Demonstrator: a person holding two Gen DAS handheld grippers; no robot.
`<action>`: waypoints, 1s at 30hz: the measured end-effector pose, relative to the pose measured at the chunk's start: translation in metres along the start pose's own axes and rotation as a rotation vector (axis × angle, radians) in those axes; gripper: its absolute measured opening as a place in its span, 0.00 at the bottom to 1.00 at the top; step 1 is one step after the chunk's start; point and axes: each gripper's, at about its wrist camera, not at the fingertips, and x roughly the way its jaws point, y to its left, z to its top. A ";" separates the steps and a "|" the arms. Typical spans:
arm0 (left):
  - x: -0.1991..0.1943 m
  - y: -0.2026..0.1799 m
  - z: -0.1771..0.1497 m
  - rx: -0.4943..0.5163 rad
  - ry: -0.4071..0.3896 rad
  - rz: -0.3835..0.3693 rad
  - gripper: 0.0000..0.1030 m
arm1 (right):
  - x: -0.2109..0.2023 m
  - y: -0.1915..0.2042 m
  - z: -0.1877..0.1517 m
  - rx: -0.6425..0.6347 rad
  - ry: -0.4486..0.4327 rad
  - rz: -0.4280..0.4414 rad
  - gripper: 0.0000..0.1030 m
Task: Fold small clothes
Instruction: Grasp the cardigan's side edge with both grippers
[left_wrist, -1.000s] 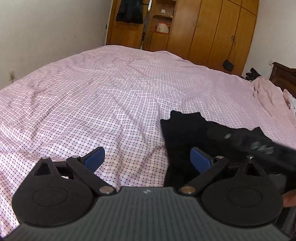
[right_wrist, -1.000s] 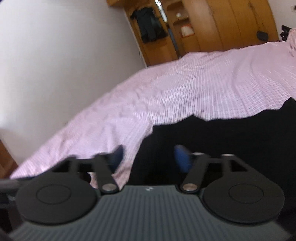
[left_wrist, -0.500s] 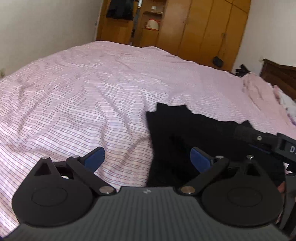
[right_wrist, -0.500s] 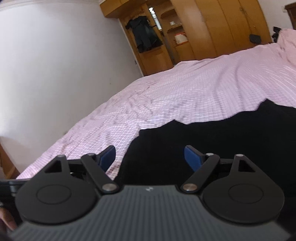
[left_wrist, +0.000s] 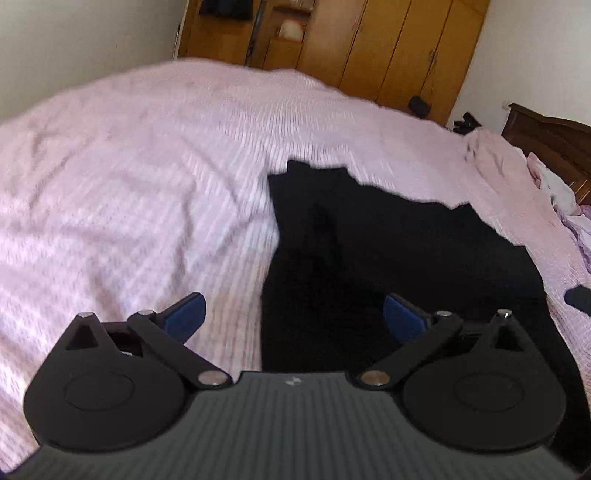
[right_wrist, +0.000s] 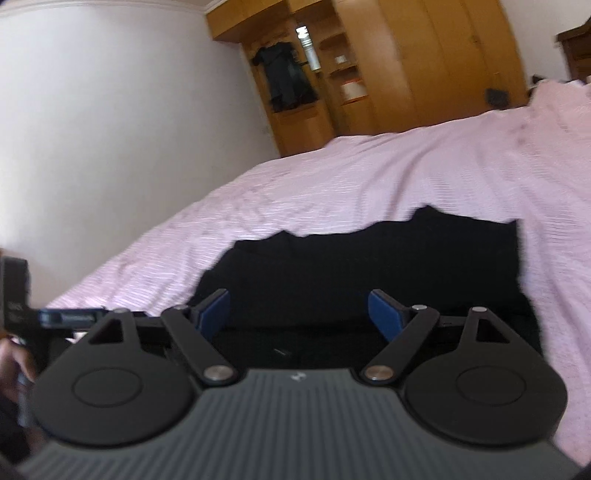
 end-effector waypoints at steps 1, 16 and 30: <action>0.000 0.001 -0.004 -0.005 0.016 -0.014 1.00 | -0.006 -0.004 -0.004 -0.002 -0.012 -0.029 0.81; -0.055 0.013 -0.063 -0.021 0.064 -0.155 1.00 | -0.083 -0.077 -0.055 0.140 0.089 -0.071 0.81; -0.101 0.007 -0.132 -0.060 0.110 -0.335 0.74 | -0.136 -0.085 -0.114 0.418 0.179 0.196 0.74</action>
